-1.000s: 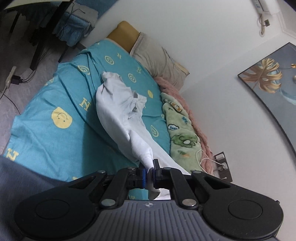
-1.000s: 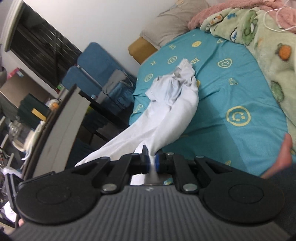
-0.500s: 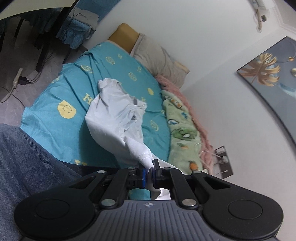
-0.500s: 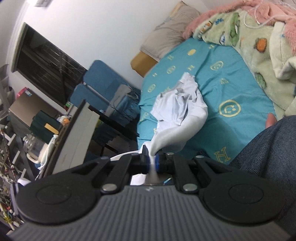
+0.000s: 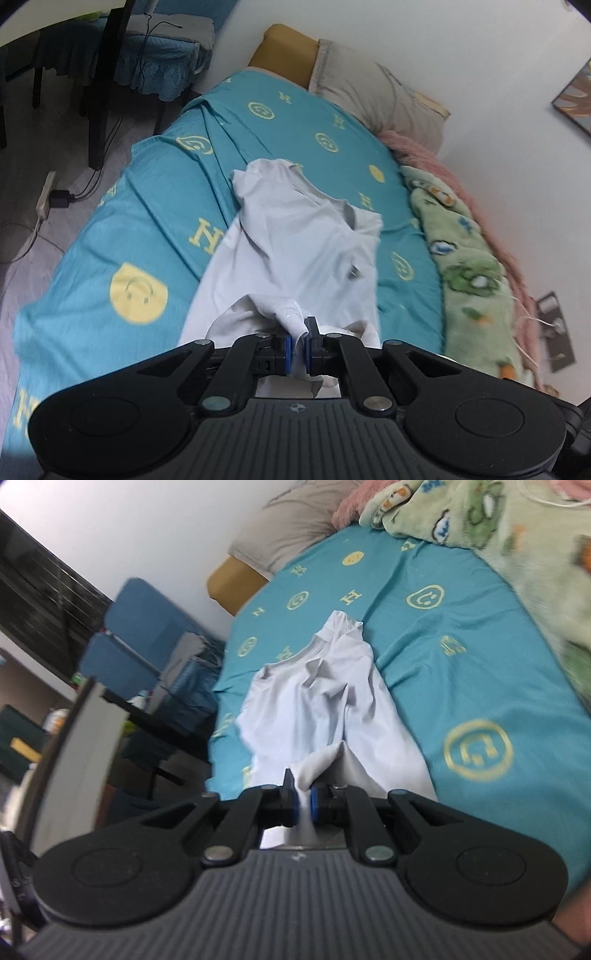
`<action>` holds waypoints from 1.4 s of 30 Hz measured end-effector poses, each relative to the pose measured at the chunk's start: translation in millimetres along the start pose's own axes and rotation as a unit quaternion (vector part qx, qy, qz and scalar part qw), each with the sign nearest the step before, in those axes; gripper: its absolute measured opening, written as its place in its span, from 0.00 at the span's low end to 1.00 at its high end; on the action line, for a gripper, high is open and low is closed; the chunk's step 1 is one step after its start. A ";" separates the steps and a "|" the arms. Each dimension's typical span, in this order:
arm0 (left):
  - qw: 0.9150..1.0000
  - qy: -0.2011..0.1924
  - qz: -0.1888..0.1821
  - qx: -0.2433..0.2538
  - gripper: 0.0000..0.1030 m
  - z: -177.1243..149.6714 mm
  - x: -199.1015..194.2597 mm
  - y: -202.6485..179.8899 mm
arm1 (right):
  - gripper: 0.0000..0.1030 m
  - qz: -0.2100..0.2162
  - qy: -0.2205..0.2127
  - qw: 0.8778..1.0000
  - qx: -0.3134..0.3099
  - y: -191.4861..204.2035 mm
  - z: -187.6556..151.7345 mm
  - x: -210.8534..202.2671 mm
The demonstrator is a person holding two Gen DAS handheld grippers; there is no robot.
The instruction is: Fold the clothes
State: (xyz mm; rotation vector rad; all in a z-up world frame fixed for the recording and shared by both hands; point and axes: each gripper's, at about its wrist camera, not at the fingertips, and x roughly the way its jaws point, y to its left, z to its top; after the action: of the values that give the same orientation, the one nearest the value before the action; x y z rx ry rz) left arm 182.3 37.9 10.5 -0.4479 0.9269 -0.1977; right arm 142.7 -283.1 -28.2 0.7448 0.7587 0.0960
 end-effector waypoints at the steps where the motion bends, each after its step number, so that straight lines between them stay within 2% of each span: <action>1: 1.000 0.002 0.007 0.003 0.07 7.0 17.8 4.0 | 0.10 -0.001 0.003 1.000 -0.001 -2.7 6.1 17.2; 4: 0.999 0.013 0.030 0.017 0.07 23.7 66.9 15.0 | 0.10 -0.010 0.018 1.000 -0.005 -11.1 20.2 65.9; 9: 0.997 0.023 0.052 0.053 0.07 36.8 126.7 21.2 | 0.10 -0.044 0.037 0.997 -0.042 -24.3 27.9 126.5; 12: 0.995 0.027 0.055 0.075 0.07 33.3 146.8 22.1 | 0.10 -0.063 0.047 0.995 -0.070 -31.2 26.1 144.4; 15: 0.995 0.025 0.055 0.082 0.07 27.6 152.9 24.2 | 0.11 -0.065 0.047 0.994 -0.080 -33.2 23.2 145.7; 20: 0.994 0.007 0.051 0.097 0.12 22.0 134.1 19.8 | 0.16 -0.070 0.027 0.991 -0.107 -16.7 19.4 123.7; 21: 0.993 0.000 0.053 0.101 0.18 20.6 127.0 17.3 | 0.18 -0.071 0.021 0.991 -0.112 -12.7 18.9 117.4; 22: 0.993 -0.007 0.055 0.105 0.33 19.0 119.1 14.5 | 0.29 -0.072 0.015 0.990 -0.117 -8.9 18.3 110.6; 23: 0.992 -0.015 0.057 0.113 0.44 16.7 109.9 11.4 | 0.55 -0.072 0.007 0.990 -0.122 -5.4 17.5 102.2; 24: 0.990 -0.028 0.059 0.124 0.60 13.5 99.5 8.2 | 0.68 -0.071 -0.002 0.990 -0.126 -2.1 16.7 93.7; 25: 0.988 -0.043 0.060 0.134 0.69 9.9 88.5 5.4 | 0.81 -0.067 -0.013 0.989 -0.131 1.0 15.8 84.9; 30: 0.984 -0.085 0.046 0.153 0.87 -6.2 38.8 -1.9 | 0.82 -0.069 -0.051 0.984 -0.156 10.2 7.7 40.5; 34: 0.974 -0.113 0.058 0.185 0.97 -23.7 6.6 -6.4 | 0.82 -0.073 -0.088 0.978 -0.172 12.2 -5.2 5.4; 39: 0.965 -0.147 0.060 0.210 0.99 -50.1 -27.2 -8.5 | 0.82 -0.073 -0.104 0.972 -0.196 13.6 -26.1 -21.9; 42: 0.959 -0.161 0.052 0.228 1.00 -66.1 -30.0 -7.7 | 0.82 -0.071 -0.107 0.969 -0.209 14.6 -36.0 -27.4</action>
State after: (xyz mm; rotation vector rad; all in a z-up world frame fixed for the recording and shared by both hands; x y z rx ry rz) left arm 111.5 22.7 1.6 -0.0008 0.5576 -0.2278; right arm 101.6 -260.6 -20.1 0.2918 0.5567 0.0423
